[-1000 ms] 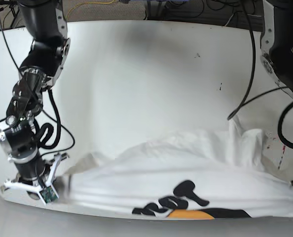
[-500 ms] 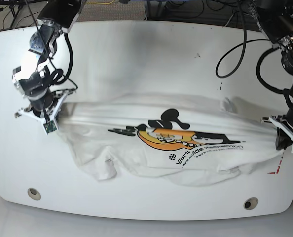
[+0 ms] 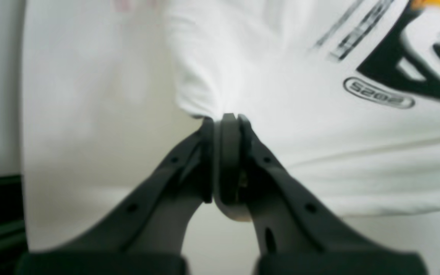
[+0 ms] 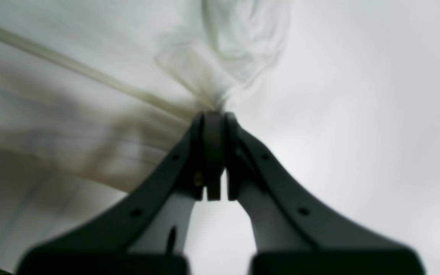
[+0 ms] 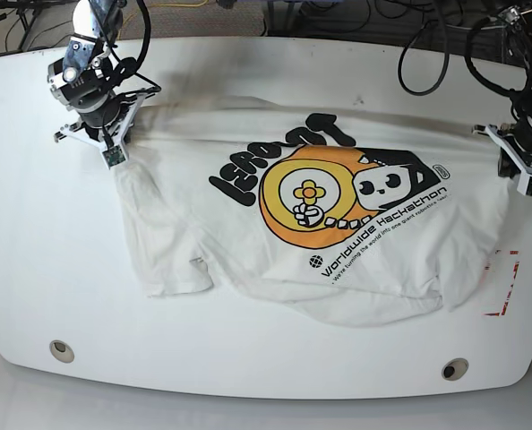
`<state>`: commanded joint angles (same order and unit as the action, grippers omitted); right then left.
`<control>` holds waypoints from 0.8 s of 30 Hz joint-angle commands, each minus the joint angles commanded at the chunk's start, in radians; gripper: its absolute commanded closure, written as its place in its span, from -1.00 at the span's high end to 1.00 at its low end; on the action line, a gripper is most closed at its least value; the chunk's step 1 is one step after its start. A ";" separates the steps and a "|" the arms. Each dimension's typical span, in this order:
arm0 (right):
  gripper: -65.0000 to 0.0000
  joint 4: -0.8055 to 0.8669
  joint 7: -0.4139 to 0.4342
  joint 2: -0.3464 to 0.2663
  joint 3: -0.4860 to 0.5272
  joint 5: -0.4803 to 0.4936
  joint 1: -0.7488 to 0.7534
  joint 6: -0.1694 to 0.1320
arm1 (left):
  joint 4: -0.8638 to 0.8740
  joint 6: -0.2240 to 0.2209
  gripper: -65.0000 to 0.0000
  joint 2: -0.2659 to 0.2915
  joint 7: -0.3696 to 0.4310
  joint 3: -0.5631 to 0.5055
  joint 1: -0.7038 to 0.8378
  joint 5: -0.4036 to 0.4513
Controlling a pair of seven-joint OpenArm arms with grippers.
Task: Layout the t-shirt on the table in an organized manner, then fold the t-shirt properly
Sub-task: 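Lay the t-shirt flat, print up, and open both grippers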
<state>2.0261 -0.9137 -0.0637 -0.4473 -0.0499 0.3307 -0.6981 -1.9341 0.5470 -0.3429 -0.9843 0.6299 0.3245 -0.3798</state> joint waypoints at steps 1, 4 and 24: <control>-1.00 0.000 0.000 0.000 0.000 0.000 0.006 0.000 | 0.000 0.000 -1.00 -0.003 0.000 0.000 0.015 0.000; -1.00 0.000 0.000 0.000 0.003 0.000 0.020 0.000 | 0.000 0.002 -1.00 -0.020 0.000 0.014 0.060 -0.002; -0.60 0.000 0.000 0.002 0.003 0.000 0.068 0.000 | 0.000 0.117 -0.41 -0.021 -0.002 0.098 0.140 0.002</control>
<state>2.0261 -0.9137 -0.0621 -0.4442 -0.0499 0.3982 -0.6981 -1.9341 0.6636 -0.3644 -0.9858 0.7281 0.4641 -0.3782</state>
